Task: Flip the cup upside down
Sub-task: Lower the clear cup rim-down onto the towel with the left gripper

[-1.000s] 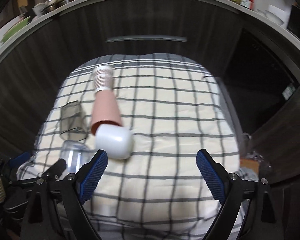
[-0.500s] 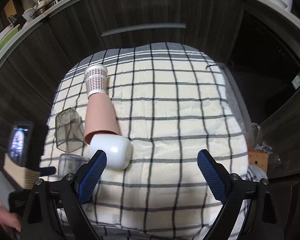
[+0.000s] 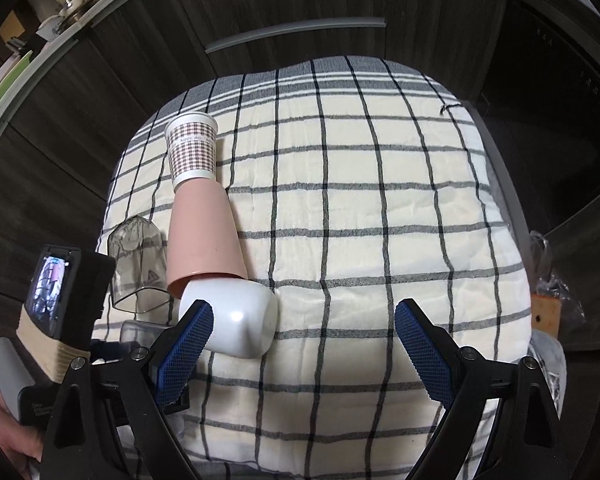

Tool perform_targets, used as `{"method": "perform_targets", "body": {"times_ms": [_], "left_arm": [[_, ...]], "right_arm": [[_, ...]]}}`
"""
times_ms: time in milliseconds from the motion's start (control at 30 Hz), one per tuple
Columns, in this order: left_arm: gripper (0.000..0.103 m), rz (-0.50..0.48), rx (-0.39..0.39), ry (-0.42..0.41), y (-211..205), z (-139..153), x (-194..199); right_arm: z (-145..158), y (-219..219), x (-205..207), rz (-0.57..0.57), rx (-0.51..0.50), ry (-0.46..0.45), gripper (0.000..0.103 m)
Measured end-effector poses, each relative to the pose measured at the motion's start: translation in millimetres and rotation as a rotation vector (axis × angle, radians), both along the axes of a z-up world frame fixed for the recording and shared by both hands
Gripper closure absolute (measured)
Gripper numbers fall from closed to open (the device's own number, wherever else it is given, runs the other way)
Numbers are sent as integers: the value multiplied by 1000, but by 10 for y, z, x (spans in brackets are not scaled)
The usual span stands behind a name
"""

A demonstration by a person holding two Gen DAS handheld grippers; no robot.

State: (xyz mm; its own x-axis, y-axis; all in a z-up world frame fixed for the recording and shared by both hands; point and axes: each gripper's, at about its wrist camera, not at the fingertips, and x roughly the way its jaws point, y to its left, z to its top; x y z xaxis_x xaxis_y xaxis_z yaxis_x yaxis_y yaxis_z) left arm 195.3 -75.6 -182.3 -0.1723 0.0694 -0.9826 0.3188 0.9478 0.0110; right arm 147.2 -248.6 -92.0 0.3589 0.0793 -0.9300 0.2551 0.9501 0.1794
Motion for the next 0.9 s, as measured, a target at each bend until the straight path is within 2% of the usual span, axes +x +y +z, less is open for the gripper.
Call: {"method": "perform_targets", "body": {"times_ms": [100,267,433,533,633,733,833,900], "left_arm": [[31,2,3,-28,24,98,-30],[31,-12,-23,-175,84,422,-166],[31,-40,-113,-399,96,858,-416],[31,-53,-176,-603,142,1103,-627],[31,-31,-236,-771,189,1185,-702],[31,-1,-330,-891,260,1191,-781],[31,16,-383,-1022,313,1059,-888],[31,32,-401,-1070,327,1010,-950]], "right_arm": [[-4,-10,-16,-2,1,-2,11],[84,-2,-95,0,-10,-26,11],[209,9,-225,3,-27,-56,11],[289,-8,-325,-3,-44,-80,11],[337,-25,-413,-13,-68,-104,11],[339,-12,-492,-15,-91,-120,11],[293,27,-550,-3,-112,-118,11],[264,58,-592,2,-126,-115,11]]}}
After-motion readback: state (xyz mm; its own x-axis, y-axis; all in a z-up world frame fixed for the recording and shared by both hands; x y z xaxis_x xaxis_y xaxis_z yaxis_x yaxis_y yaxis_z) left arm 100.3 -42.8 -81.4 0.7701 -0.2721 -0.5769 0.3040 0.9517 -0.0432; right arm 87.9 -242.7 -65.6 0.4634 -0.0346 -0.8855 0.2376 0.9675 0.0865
